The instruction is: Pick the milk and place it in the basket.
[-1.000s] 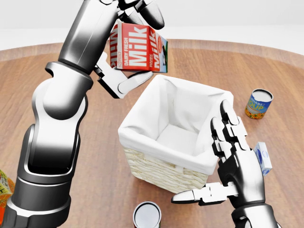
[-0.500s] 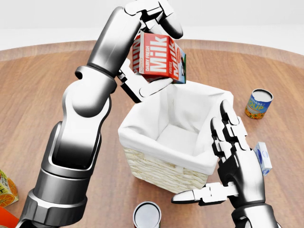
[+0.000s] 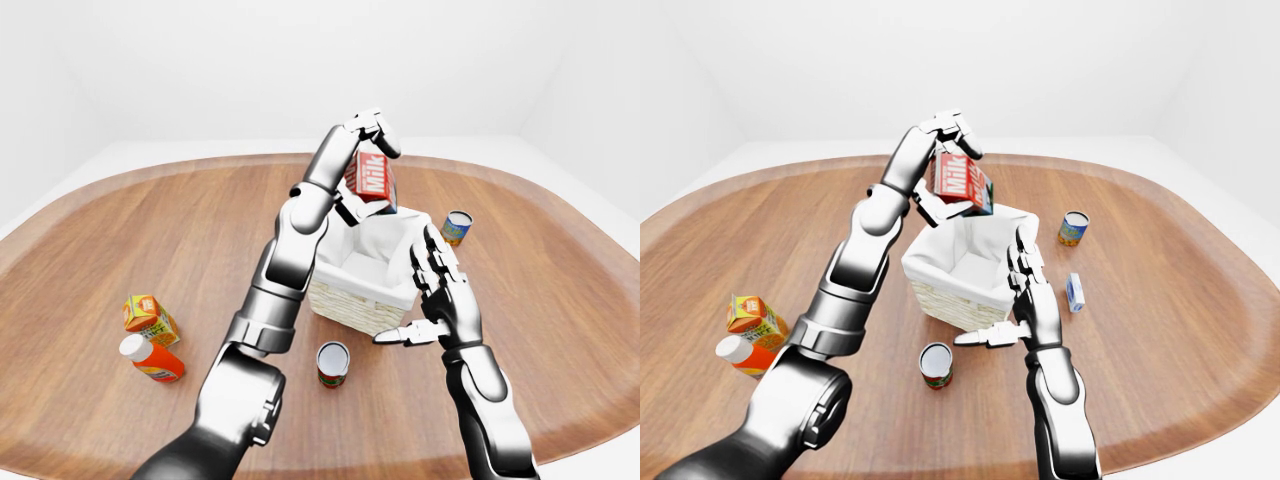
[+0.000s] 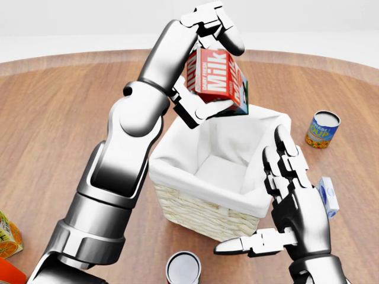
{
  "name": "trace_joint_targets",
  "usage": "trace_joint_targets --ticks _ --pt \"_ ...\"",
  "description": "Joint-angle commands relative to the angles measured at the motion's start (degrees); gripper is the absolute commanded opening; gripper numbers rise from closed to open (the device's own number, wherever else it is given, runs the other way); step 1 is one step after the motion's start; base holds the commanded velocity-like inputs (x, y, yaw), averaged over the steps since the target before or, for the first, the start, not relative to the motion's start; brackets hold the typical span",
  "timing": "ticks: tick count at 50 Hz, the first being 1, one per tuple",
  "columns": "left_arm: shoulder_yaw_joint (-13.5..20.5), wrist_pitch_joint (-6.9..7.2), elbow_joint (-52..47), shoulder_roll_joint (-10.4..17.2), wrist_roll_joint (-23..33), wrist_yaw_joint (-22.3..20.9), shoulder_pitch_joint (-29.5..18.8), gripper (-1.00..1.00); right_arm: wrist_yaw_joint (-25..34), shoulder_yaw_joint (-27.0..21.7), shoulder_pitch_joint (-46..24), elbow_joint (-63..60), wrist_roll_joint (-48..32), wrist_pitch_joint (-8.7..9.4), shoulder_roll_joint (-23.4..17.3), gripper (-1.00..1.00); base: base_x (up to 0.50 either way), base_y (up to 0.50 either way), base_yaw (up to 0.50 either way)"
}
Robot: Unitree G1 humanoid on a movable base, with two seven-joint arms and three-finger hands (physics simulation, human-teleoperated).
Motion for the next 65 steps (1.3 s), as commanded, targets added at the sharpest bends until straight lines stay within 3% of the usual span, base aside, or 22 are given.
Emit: trace_joint_targets --ticks 1,12,15,19,25,49,65 --pt "0.9 0.0 8.6 -0.4 -4.4 3.4 -3.4 -1.0 0.1 -0.1 0.3 0.1 -0.2 0.0 0.0 1.0 0.0 0.0 0.0" --pt "1.5 -0.41 20.2 -0.4 -5.5 5.6 -7.5 -1.0 0.1 -0.1 0.5 -0.5 -0.1 0.0 0.0 1.0 0.0 0.0 0.0" --pt "2.1 -4.08 26.9 -0.2 -6.0 6.8 -9.6 -1.0 0.2 -0.1 0.6 0.1 -0.2 0.0 0.1 1.0 0.0 0.0 0.0" --pt "2.6 -7.72 33.0 -0.2 -6.2 8.6 -11.4 -1.0 0.2 -0.1 0.6 -0.1 -0.1 0.0 0.0 1.0 0.0 0.0 0.0" --pt "2.3 -9.94 36.2 -0.8 -5.7 10.0 -12.0 -1.0 0.3 -0.1 0.6 0.2 -0.1 0.0 0.0 1.0 0.0 0.0 0.0" --pt "3.3 -10.0 44.9 -1.4 -5.8 11.4 -14.7 -1.0 0.4 0.3 1.0 1.1 0.0 0.0 0.1 1.0 0.0 0.0 0.0" --pt "3.1 -10.0 47.9 -2.4 -3.0 12.3 -14.4 -1.0 0.5 0.2 1.1 1.1 -0.1 0.0 0.0 1.0 0.0 0.0 0.0"
